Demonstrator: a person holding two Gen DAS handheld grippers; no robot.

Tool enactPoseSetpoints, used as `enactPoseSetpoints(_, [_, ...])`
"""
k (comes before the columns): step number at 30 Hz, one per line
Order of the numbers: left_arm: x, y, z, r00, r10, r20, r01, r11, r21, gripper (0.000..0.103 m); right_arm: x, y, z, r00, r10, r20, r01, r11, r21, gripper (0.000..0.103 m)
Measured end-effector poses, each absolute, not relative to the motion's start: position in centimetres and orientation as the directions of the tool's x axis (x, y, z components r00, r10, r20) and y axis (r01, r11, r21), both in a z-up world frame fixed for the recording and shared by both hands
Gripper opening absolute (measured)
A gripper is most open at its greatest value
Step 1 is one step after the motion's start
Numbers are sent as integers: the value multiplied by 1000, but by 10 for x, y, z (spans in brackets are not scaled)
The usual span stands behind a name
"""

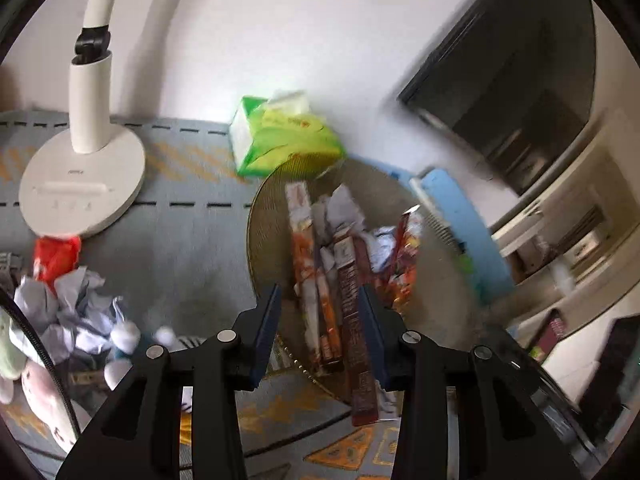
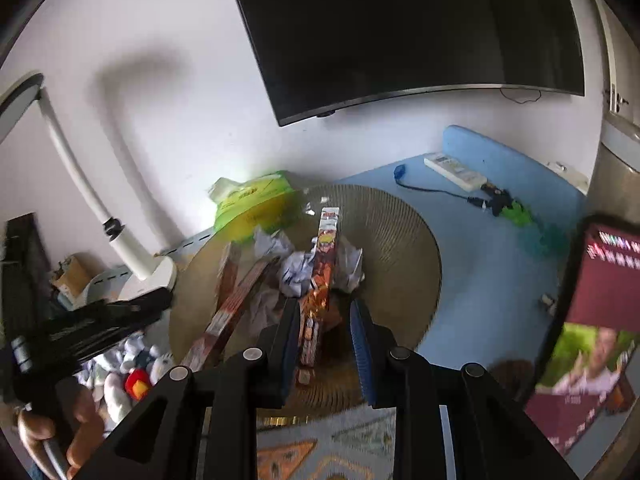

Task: Organize objects
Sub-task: 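Carry both boxes to the amber bowl and lower them in, then open both grippers and withdraw them from the bowl toward the pile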

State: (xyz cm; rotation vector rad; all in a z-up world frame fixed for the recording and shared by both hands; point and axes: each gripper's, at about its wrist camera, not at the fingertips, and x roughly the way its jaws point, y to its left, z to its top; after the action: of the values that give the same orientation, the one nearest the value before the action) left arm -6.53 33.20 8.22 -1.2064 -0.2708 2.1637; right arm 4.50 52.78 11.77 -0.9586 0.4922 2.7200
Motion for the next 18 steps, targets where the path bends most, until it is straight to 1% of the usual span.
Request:
enactPoseSetpoints(1, [-64,333,82,-400,607,-687,-421,-787,-450,37,48,524,118,-766,66,-640,-292,-922,254,25])
enactPoseSetpoints(4, [-59,338,84,-434,584,-686,-416,-805,-422,37,56,515,119,-769,-97,-632,-174,-919,353,25])
enactPoseSetpoints(6, [-62,343,82,-395,603,-693,-425,-789,-444,37,59,502,117,-751,-240,-615,-36,-915,402,25])
enactPoseSetpoints(8, [-67,345,79,-360,626,-691,-420,-771,-479,37,63,489,114,-709,-403,-579,114,-876,469,25])
enactPoseSetpoints(9, [-68,342,79,-368,633,-680,-413,-767,-491,37,62,482,112,-681,-476,-556,181,-845,503,25])
enactPoseSetpoints(10, [-68,340,80,-377,637,-672,-410,-765,-496,37,60,474,110,-657,-521,-545,223,-825,519,25])
enactPoseSetpoints(12, [-72,334,79,-377,652,-657,-402,-755,-518,37,51,462,105,-636,-534,-557,249,-825,506,25])
enactPoseSetpoints(15, [-82,323,73,-327,720,-611,-377,-693,-614,37,28,453,89,-602,-540,-588,248,-827,505,25])
enactPoseSetpoints(17, [-86,318,70,-310,740,-596,-371,-672,-641,37,17,456,80,-609,-532,-588,218,-825,521,25])
enactPoseSetpoints(18, [-85,318,70,-307,744,-593,-377,-667,-642,37,13,462,77,-625,-500,-600,175,-838,517,25])
